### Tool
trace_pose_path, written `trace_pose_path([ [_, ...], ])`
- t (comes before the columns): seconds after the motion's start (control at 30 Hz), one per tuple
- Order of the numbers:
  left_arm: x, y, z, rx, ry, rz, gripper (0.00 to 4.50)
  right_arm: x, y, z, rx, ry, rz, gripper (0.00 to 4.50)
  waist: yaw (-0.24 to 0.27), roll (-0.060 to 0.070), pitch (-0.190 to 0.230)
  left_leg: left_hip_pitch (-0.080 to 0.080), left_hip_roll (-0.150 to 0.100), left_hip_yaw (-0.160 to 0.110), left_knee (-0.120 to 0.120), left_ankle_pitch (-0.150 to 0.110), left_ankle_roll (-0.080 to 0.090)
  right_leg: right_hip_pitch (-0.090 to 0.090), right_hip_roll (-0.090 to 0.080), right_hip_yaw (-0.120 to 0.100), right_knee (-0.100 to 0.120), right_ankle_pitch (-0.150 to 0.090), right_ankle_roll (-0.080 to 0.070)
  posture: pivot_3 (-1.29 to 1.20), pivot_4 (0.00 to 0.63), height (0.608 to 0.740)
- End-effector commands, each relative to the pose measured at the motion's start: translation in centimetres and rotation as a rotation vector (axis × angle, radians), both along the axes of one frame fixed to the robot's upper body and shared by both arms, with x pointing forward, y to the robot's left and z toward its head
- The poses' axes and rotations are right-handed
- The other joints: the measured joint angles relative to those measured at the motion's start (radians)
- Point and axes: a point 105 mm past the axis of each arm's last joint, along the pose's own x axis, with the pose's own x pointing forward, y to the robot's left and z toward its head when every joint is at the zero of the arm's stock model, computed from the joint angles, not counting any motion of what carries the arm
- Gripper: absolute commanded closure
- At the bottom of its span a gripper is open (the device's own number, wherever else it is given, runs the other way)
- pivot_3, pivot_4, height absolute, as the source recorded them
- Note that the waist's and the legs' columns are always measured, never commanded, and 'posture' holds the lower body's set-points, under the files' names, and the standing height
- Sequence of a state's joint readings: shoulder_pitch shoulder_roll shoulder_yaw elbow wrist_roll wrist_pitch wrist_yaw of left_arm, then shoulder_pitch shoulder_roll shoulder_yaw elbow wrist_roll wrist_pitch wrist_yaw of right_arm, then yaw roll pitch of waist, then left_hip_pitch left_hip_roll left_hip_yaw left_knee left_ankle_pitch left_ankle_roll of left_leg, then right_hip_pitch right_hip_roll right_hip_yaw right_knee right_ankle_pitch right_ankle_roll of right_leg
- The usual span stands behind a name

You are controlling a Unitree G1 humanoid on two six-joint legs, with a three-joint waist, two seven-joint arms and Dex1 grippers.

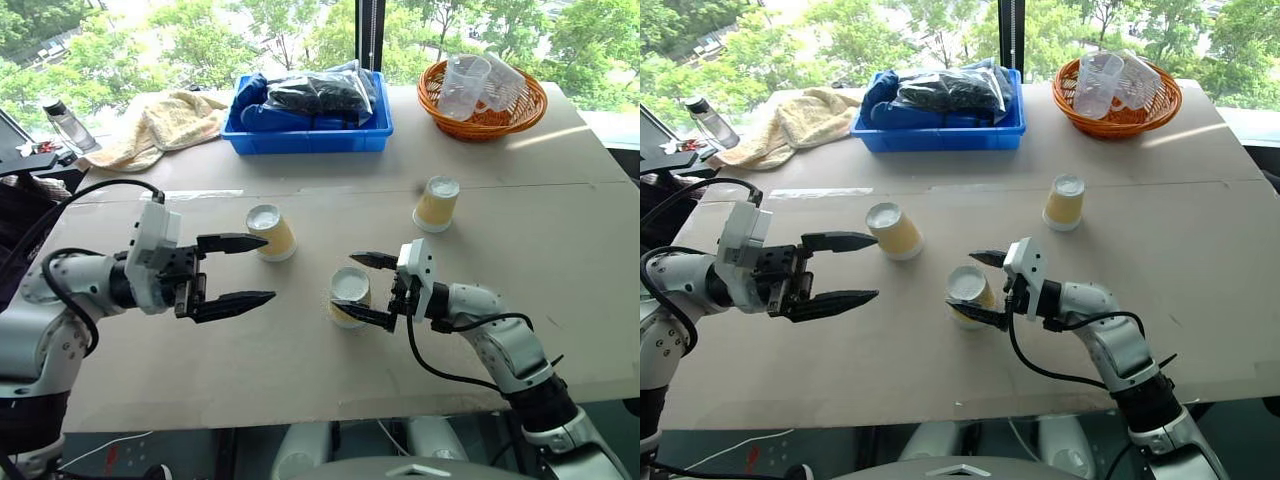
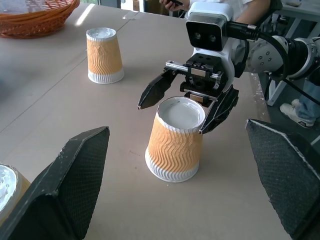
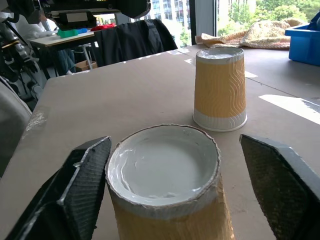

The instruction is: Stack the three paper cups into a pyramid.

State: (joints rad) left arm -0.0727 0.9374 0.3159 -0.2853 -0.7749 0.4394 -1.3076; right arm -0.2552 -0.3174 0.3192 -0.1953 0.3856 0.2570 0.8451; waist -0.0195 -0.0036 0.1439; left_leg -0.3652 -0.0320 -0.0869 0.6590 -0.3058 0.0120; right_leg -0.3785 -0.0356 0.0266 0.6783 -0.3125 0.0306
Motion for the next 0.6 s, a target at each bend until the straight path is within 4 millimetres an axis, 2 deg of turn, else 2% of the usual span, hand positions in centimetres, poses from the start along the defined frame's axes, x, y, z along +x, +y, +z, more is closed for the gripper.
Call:
trace_pose_path([
  [0.03,-0.3,0.2,1.1,0.009,-0.048,-0.004,0.0,0.4,-1.3,2.7,0.086,-0.092,-0.051,0.04,0.0,0.0,0.0,0.0,0.0,0.0,0.0,0.0,0.0,0.0,0.0,0.0,0.0,0.0,0.0,0.0,0.15,0.74],
  [0.1,-0.2,0.2,1.4,-0.01,-0.051,0.0,0.0,0.9,-2.1,3.5,0.12,-0.116,-0.099,0.04,0.0,0.0,0.0,0.0,0.0,0.0,0.0,0.0,0.0,0.0,0.0,0.0,0.0,0.0,0.0,0.0,0.15,0.74],
  [0.2,0.2,-0.4,2.7,-0.079,-0.081,-0.003,0.0,3.9,-5.0,6.4,0.191,-0.237,-0.318,0.04,0.001,0.0,0.0,0.0,0.0,0.0,0.0,0.0,0.0,0.0,0.0,0.0,0.0,0.0,0.0,0.0,0.15,0.74],
  [0.27,0.4,-0.9,3.2,-0.11,-0.084,-0.007,0.0,5.6,-6.5,7.7,0.206,-0.301,-0.426,0.04,0.0,0.0,0.0,0.0,0.0,0.0,0.002,0.0,0.0,0.0,0.0,0.0,0.001,0.0,0.0,0.0,0.15,0.74],
  [0.47,0.4,-0.9,3.1,-0.094,-0.077,-0.01,0.0,7.6,-8.2,8.8,0.262,-0.302,-0.514,0.04,-0.017,0.0,0.0,0.0,0.0,0.0,0.002,0.0,0.0,0.0,0.0,0.0,0.002,0.0,0.0,0.0,0.15,0.74],
  [0.6,0.4,-0.7,3.0,-0.088,-0.078,-0.004,0.0,9.4,-9.3,8.0,0.239,-0.266,-0.632,0.04,-0.025,0.0,0.0,-0.002,0.0,0.0,0.002,0.0,0.0,-0.002,0.0,0.001,0.001,0.0,0.0,0.0,0.15,0.74],
])
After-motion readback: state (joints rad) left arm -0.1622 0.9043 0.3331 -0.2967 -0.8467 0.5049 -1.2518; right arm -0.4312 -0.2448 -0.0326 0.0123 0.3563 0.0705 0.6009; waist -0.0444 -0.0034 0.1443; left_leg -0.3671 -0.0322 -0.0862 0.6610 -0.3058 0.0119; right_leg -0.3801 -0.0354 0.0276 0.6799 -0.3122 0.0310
